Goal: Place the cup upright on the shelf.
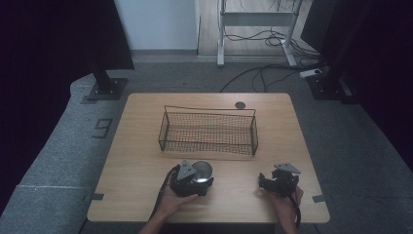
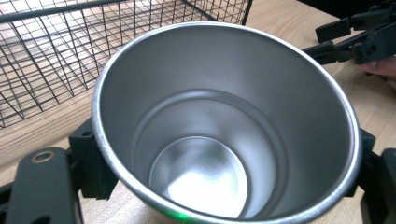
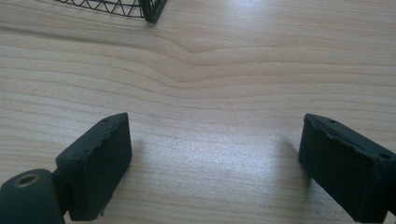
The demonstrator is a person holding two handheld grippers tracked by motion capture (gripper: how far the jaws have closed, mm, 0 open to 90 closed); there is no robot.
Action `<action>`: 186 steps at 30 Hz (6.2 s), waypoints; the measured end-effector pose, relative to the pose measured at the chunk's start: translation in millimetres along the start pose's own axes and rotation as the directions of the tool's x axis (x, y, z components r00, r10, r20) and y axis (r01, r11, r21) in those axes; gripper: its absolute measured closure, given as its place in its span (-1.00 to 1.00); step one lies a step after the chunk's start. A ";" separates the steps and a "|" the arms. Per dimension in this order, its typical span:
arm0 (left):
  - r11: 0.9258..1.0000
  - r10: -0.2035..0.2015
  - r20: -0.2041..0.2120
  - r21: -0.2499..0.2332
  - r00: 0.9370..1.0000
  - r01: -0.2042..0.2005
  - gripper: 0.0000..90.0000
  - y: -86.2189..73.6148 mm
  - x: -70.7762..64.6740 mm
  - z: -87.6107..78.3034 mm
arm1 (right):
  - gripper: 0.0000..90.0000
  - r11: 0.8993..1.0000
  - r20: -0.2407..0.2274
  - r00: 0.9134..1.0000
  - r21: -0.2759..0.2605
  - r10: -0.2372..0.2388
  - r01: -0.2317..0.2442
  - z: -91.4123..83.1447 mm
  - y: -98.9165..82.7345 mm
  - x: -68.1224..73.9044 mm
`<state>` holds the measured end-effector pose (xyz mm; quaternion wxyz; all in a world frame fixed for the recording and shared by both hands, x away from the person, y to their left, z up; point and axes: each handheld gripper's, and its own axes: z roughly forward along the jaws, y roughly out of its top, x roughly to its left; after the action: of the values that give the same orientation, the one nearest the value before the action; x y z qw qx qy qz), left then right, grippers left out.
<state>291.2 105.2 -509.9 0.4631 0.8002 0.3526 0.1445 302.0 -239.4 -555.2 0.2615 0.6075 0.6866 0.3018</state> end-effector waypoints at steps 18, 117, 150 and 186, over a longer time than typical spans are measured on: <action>0.999 -0.033 0.004 -0.039 0.999 0.033 -0.60 6.3 12.5 -14.6 | -0.78 1.000 -0.002 1.000 -0.001 -0.001 0.001 -0.1 0.0 0.0; 0.994 -0.097 -0.006 -0.042 0.995 0.096 -0.60 91.9 56.2 9.1 | -0.75 1.000 -0.004 1.000 -0.005 0.000 0.000 -0.5 -0.5 0.0; 0.994 -0.094 -0.032 -0.052 0.995 0.092 -0.60 116.5 66.2 11.3 | -0.75 1.000 -0.004 1.000 -0.006 -0.001 0.001 -0.5 -0.5 0.0; 0.989 -0.150 -0.080 -0.003 0.985 0.150 -0.60 122.1 94.2 35.8 | -0.75 1.000 -0.007 1.000 -0.006 -0.002 0.002 -0.5 -0.6 -0.4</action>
<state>430.6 108.7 -434.9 0.4567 0.7657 0.4305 0.1407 301.3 -239.9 -555.3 0.2612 0.6052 0.6872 0.3054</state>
